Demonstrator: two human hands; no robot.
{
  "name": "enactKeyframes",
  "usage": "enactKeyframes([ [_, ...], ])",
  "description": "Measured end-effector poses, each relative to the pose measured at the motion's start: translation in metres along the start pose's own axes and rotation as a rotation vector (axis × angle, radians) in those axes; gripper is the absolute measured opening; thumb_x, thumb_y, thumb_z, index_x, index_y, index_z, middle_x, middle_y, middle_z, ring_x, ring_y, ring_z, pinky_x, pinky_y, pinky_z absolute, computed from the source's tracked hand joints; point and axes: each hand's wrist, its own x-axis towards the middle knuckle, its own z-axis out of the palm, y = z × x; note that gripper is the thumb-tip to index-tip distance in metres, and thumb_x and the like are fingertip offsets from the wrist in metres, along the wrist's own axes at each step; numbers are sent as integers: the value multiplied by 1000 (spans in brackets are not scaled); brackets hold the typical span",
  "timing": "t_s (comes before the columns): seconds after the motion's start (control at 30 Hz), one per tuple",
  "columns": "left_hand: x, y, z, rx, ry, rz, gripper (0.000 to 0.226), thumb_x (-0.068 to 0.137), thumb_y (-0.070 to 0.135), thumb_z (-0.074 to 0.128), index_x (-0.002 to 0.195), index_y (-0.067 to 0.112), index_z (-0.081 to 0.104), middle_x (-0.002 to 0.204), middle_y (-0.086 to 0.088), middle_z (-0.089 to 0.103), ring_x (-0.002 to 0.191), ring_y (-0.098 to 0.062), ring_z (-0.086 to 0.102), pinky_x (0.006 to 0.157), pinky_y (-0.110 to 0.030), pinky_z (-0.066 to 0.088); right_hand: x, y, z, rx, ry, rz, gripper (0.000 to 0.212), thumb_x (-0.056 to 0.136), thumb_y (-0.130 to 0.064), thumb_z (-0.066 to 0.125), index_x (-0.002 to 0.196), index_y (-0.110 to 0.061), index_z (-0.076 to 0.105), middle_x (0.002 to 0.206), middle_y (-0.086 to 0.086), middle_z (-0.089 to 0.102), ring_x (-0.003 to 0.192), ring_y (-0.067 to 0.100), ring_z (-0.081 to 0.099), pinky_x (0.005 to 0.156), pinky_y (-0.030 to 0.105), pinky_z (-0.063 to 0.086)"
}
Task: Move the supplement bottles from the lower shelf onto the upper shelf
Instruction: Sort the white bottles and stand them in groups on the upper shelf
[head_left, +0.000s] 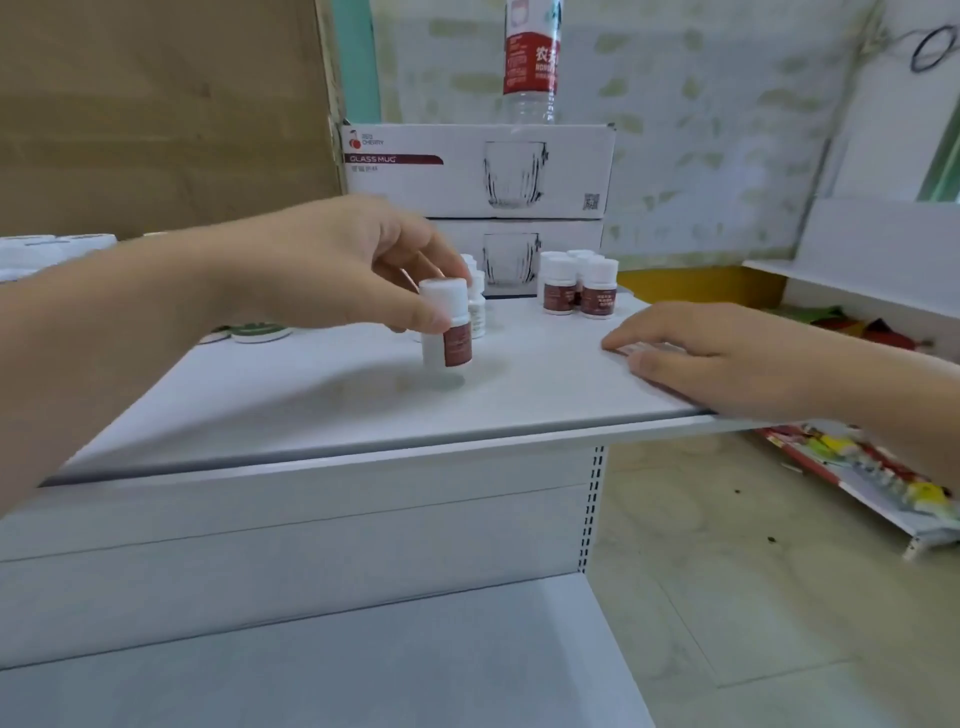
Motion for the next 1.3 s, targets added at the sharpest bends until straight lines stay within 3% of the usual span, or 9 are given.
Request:
enactKeyframes([
  [0.07,13,15,3,102,-35,37,30,79,28,80,107,31,69,97,12,75,90,-12,71,93,-38,54,-4,4,2,43,-9,29,38,101,-38,35,136,-35,50,138,-23,45,128,1,39,101,18,26],
  [0.17,38,42,11,210,-33,54,26,81,34,77,105,38,66,92,21,72,84,2,67,80,-22,50,-4,5,6,32,-4,11,38,102,-34,33,130,-23,55,138,-15,50,127,10,44,102,24,32],
  [0.37,94,63,29,432,-92,66,34,85,34,73,118,33,63,101,17,67,93,-5,64,92,-30,52,-4,9,9,54,18,4,36,102,-33,33,132,-33,54,138,-17,49,128,9,42,103,25,33],
  [0.5,121,53,43,538,-62,52,38,86,31,72,122,22,63,107,6,66,91,-14,59,79,-26,46,0,11,10,25,11,9,40,102,-36,30,140,-37,45,147,-16,40,134,9,36,112,33,30],
  [0.67,132,47,48,527,6,35,38,84,30,73,120,24,63,109,5,65,97,-16,61,81,-27,47,1,13,11,-2,-1,-1,41,102,-36,28,141,-38,42,148,-12,39,134,12,35,113,40,29],
  [0.83,138,41,57,496,133,49,36,80,26,77,114,18,69,106,2,69,96,-18,64,87,-33,53,1,14,11,2,-2,-8,41,101,-38,27,139,-38,42,143,-10,42,130,14,38,110,38,32],
  [1.03,140,37,63,451,218,44,29,76,26,80,104,23,74,97,3,72,90,-15,67,85,-37,55,1,15,10,-17,-13,-29,42,102,-38,25,140,-37,41,141,-7,43,126,16,40,106,37,35],
  [1.3,127,36,71,497,341,65,37,80,27,78,113,14,68,102,-2,67,89,-18,63,84,-35,53,1,15,10,-27,-22,-54,41,101,-36,25,137,-31,45,139,-2,45,124,20,41,105,41,35],
])
